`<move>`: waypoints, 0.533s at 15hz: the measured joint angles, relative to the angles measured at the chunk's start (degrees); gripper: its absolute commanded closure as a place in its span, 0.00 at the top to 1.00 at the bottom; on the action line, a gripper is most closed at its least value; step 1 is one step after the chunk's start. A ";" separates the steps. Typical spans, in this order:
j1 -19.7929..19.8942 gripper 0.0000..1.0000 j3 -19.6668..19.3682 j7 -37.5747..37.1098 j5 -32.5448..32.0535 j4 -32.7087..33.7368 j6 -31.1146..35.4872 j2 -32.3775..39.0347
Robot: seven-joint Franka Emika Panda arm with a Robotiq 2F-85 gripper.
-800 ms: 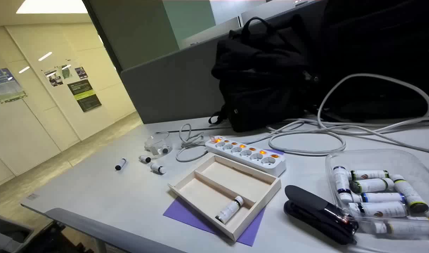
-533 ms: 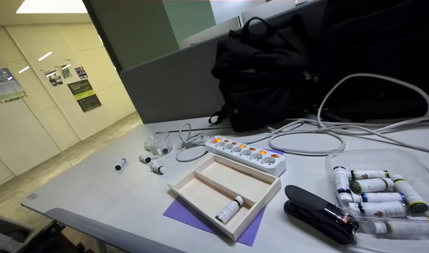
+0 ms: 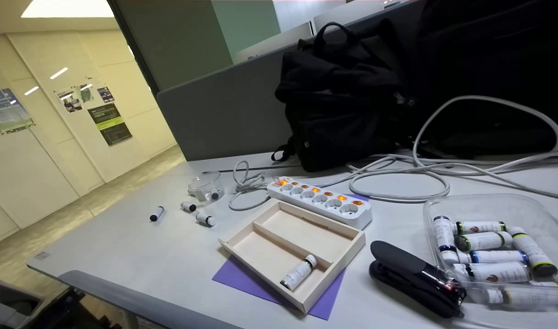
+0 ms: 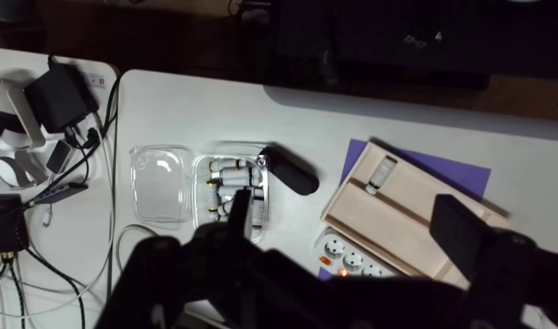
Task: Turn on the first switch on the right
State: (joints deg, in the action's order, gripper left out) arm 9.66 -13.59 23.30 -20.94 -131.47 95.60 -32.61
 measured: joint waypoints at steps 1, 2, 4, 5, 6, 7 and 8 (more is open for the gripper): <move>-0.06 0.81 -0.47 -1.03 0.50 -0.13 3.42 1.77; -0.09 0.73 -0.95 -2.15 1.46 -0.28 7.54 4.02; -0.14 0.60 -1.65 -4.39 5.35 -0.43 15.52 9.47; -0.17 0.51 -1.83 -5.43 7.86 -0.50 19.29 12.45; -0.22 0.45 -1.85 -6.20 10.40 -0.58 23.09 15.55; -0.31 0.38 -1.82 -6.73 12.88 -0.60 27.55 18.88; -0.40 0.31 -1.71 -7.02 15.16 -0.59 31.72 22.03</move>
State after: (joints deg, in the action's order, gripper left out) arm 9.25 -15.30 16.29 -5.78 -132.06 127.32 -10.59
